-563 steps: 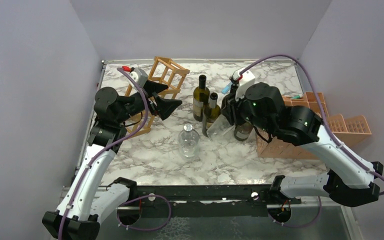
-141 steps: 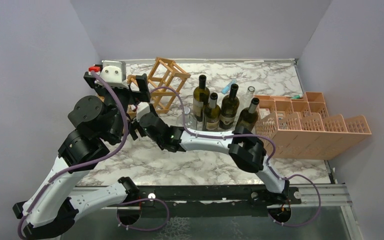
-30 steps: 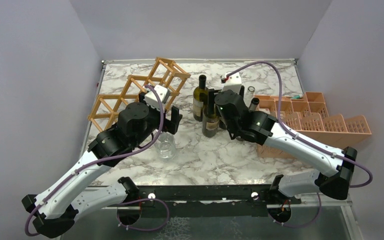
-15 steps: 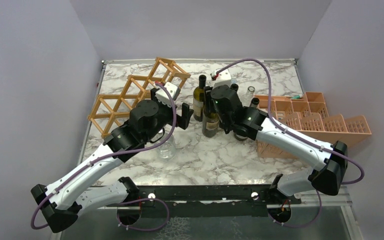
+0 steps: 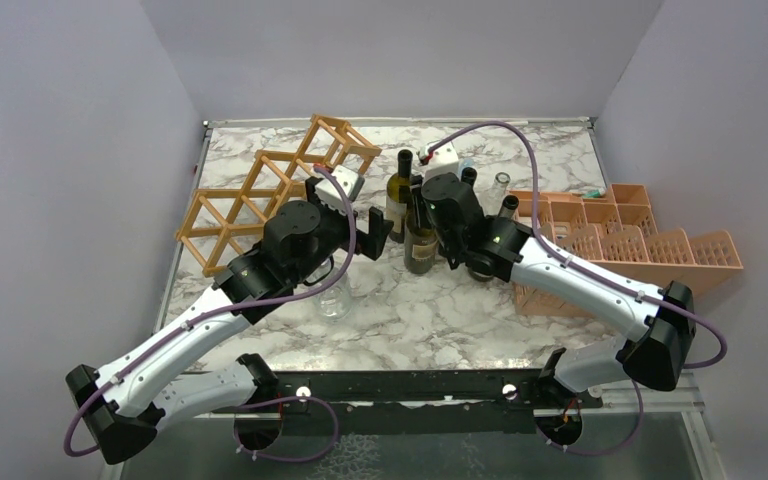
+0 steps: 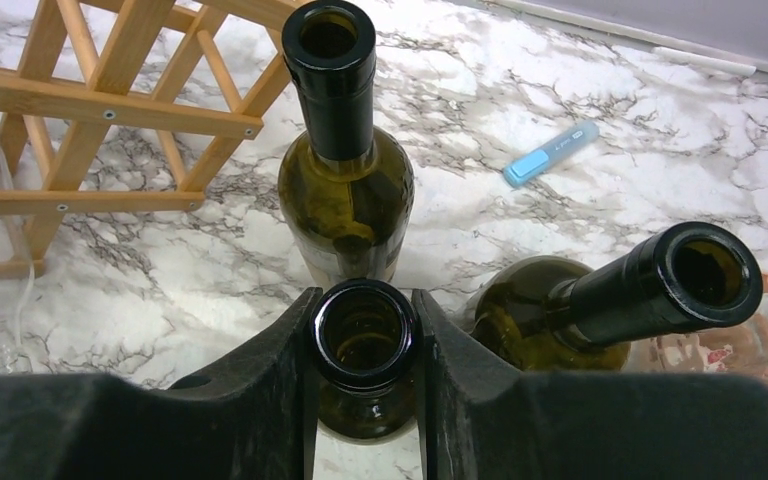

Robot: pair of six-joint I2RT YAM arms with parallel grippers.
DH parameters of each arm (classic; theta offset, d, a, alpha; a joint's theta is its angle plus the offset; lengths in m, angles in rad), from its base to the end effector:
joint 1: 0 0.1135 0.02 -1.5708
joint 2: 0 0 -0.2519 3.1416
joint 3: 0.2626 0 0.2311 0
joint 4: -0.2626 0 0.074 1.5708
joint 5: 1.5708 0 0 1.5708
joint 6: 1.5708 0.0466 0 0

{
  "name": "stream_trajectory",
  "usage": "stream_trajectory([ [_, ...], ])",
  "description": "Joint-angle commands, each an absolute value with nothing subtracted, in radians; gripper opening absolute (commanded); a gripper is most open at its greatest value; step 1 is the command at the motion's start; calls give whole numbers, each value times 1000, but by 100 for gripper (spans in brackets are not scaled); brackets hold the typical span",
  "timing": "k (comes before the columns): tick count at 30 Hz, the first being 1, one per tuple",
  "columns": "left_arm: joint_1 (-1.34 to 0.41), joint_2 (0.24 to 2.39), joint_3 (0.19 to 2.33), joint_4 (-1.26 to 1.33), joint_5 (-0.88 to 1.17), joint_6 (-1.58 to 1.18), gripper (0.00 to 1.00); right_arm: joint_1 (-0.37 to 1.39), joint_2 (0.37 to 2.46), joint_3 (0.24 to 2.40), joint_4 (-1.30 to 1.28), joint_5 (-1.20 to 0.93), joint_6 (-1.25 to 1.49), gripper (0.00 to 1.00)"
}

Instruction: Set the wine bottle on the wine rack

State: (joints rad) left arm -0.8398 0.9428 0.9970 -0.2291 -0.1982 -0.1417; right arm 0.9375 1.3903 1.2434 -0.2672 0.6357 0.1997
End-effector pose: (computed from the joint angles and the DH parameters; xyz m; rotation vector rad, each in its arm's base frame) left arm 0.1467 -0.1498 0.3685 0.4660 1.7114 -0.5438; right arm 0.2036 0.2306 0.3431 -0.2981 1.8794 0.1382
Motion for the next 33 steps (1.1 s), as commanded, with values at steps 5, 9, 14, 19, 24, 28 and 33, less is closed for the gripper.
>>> stream_trajectory([
  [5, -842, 950, 966, -169, -141, -132, 99, 931, 1315, 1266, -237, 532, 118, 2],
  [9, -843, 961, 959, -136, -131, -138, 99, 931, 1253, 1289, -236, 435, 92, 1],
  [14, -843, 976, 935, -80, -64, -148, 98, 931, 1204, 1336, -260, 368, 85, 1],
  [19, -842, 991, 912, 1, 32, -114, 98, 930, 1177, 1386, -290, 300, 87, 1],
  [24, -842, 1039, 868, 96, 58, -136, 99, 931, 1172, 1453, -331, 212, 93, 1],
  [28, -842, 1084, 830, 157, 95, -143, 99, 931, 1186, 1509, -363, 174, 100, 1],
  [33, -843, 1076, 750, 292, 143, -112, 99, 931, 1187, 1548, -383, 128, 106, 1],
])
